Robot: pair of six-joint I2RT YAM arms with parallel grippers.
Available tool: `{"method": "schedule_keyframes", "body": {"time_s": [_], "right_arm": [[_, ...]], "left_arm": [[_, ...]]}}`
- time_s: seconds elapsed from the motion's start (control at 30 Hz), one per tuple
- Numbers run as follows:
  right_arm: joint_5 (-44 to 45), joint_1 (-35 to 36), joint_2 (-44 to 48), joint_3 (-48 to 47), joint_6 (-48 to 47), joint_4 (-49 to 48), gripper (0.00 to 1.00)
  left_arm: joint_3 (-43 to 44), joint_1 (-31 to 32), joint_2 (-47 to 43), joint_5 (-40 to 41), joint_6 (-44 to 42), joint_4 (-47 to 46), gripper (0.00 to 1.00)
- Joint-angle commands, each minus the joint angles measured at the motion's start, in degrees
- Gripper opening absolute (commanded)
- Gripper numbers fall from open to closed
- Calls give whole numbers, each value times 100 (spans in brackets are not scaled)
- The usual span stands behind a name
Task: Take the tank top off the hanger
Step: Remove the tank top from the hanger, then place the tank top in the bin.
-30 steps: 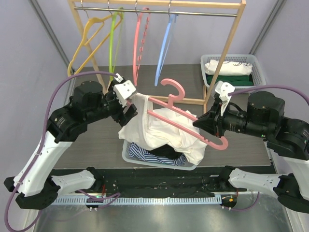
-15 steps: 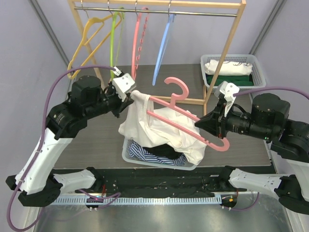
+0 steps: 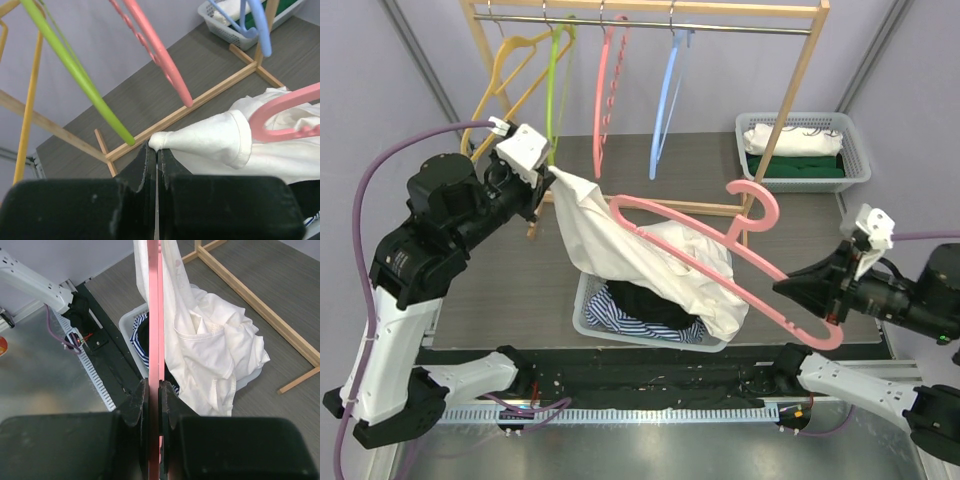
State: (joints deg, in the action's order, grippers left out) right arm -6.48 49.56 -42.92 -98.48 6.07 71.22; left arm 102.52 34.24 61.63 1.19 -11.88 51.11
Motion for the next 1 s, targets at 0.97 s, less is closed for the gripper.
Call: {"method": "schedule_keyframes", "body": {"time_s": [0.97], "right_arm": [[4716,-219,-3441,-3625,-826,-740,1]], "left_arm": [[-1867,1928,1088,-655,-789,373,0]]}}
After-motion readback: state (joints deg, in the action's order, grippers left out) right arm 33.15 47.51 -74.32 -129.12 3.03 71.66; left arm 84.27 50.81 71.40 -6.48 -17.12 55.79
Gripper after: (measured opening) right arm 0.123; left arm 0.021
